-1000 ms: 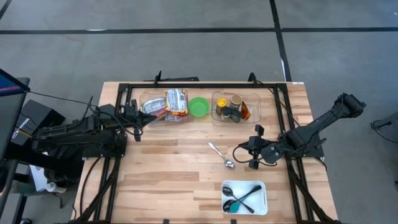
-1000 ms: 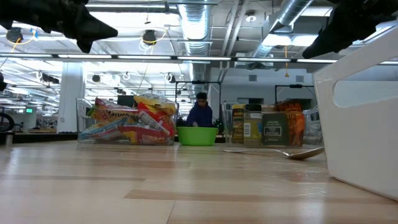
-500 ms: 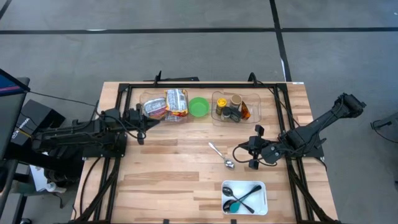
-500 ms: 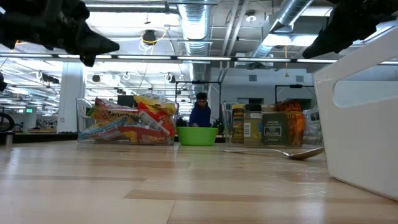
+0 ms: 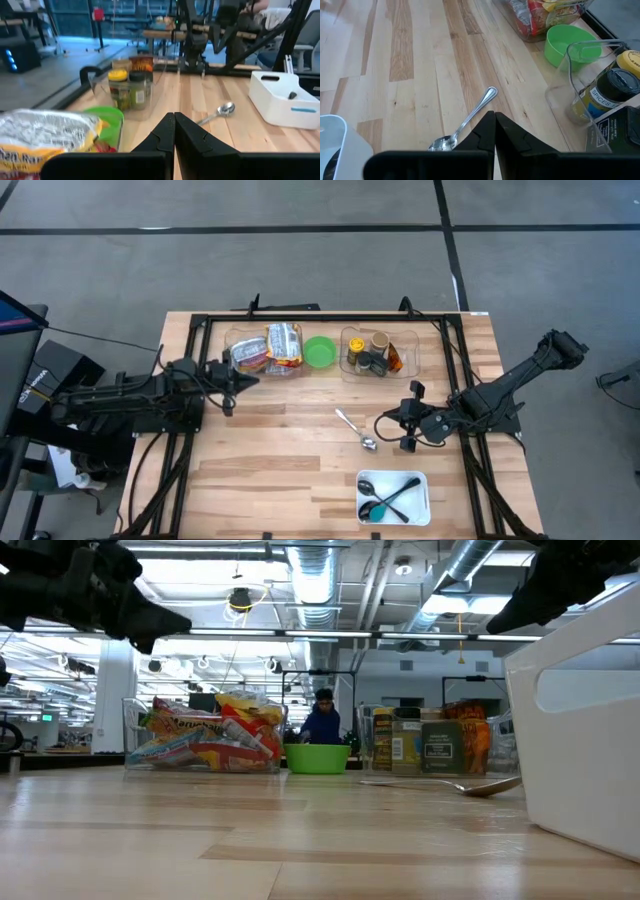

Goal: Pick & Place Food Item
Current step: Put the silver spoon in the white bin

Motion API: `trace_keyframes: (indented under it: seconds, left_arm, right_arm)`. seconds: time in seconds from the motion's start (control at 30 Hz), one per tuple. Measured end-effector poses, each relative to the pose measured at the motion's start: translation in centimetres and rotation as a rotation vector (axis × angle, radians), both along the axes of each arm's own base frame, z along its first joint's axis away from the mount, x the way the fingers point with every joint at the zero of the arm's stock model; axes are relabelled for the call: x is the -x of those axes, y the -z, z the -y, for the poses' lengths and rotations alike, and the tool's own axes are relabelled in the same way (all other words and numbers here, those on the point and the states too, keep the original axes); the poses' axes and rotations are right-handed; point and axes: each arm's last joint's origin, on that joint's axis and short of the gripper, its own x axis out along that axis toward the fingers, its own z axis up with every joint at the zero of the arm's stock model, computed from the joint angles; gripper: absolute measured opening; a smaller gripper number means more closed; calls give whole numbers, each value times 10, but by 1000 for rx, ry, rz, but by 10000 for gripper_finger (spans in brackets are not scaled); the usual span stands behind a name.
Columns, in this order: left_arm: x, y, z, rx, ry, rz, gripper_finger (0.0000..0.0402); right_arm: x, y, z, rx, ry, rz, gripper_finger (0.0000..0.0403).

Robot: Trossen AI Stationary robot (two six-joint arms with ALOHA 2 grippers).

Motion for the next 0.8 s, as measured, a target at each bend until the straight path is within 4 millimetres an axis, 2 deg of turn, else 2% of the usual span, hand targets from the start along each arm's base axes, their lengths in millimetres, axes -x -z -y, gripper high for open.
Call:
trace_keyframes:
  seconds: [0.37, 0.8]
  left_arm:
    - [10, -12, 2, -30, -1, 115, 1]
    - [18, -13, 4, -34, -1, 132, 1]
  right_arm:
    - [0, 0, 0, -10, 6, 3, 1]
    - [0, 0, 0, -21, 14, 6, 1]
